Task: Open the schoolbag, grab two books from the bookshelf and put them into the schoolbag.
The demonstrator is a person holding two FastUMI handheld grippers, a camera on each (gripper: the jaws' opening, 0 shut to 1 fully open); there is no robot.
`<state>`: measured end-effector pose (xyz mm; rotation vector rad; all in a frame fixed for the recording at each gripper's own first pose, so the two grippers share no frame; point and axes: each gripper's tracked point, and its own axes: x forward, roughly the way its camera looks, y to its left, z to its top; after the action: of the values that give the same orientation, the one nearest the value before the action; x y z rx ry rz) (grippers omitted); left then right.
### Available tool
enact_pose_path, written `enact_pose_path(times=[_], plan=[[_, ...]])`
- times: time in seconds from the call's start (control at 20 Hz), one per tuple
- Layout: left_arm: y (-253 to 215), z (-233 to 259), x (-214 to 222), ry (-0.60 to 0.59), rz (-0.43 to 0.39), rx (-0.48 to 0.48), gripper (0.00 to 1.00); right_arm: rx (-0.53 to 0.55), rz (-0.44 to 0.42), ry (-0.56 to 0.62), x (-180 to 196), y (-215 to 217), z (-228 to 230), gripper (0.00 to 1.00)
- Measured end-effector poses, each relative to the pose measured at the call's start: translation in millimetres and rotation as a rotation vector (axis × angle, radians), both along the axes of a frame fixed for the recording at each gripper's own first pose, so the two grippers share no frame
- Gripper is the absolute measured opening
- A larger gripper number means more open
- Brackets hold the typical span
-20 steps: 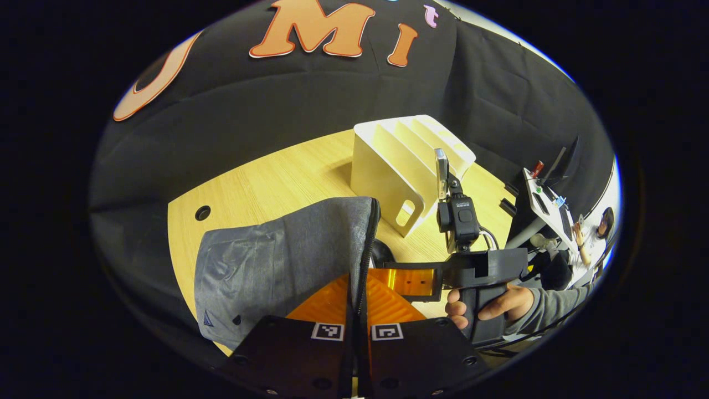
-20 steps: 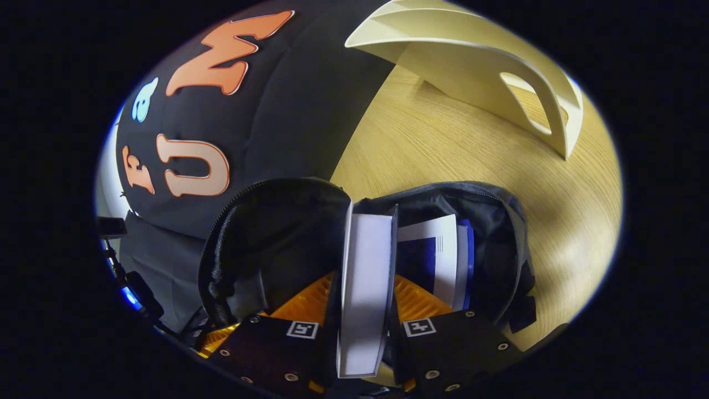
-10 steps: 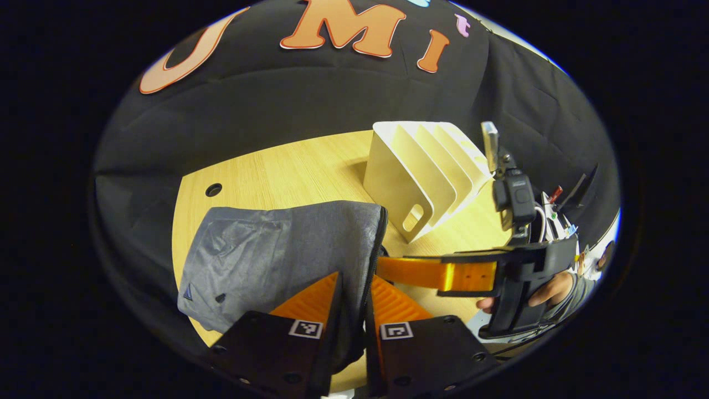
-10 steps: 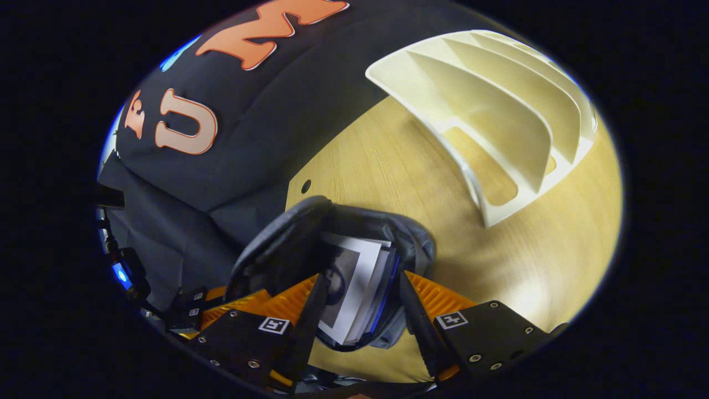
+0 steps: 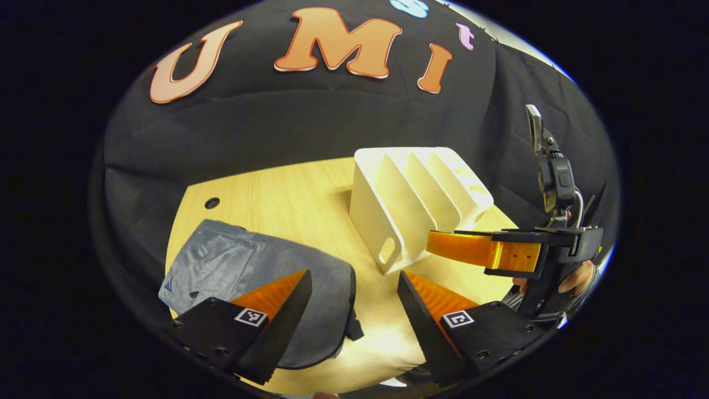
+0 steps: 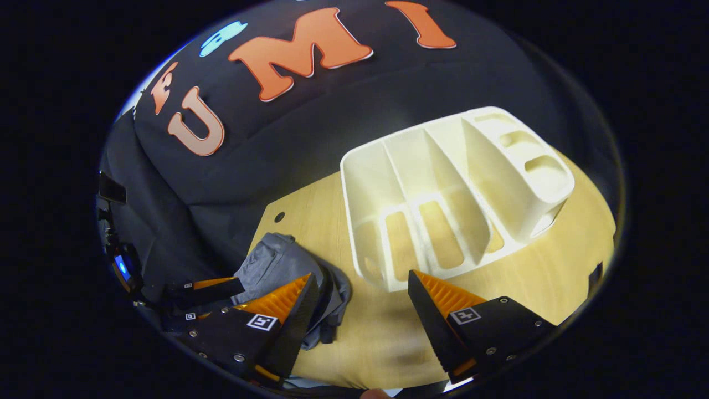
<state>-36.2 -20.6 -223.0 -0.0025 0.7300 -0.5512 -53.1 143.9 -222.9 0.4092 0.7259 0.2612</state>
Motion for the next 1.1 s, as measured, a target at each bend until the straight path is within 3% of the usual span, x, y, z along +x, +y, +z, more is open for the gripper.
enact_pose_path(times=[0.45, 0.75, 1.1], plan=[[-48.3, 113.9, 16.7, -0.325, 0.208, -0.070, 0.97, -0.165, -0.050, -0.356, 27.4, -98.4, 115.3, 0.97], [-70.9, 189.1, 12.7, -0.536, 0.318, -0.166, 0.97, -0.242, -0.053, -0.521, 31.8, -131.4, 158.9, 0.97], [-78.4, 214.8, 5.7, -0.661, 0.390, -0.184, 0.97, -0.264, -0.086, -0.655, 32.5, -156.3, 196.0, 0.96]])
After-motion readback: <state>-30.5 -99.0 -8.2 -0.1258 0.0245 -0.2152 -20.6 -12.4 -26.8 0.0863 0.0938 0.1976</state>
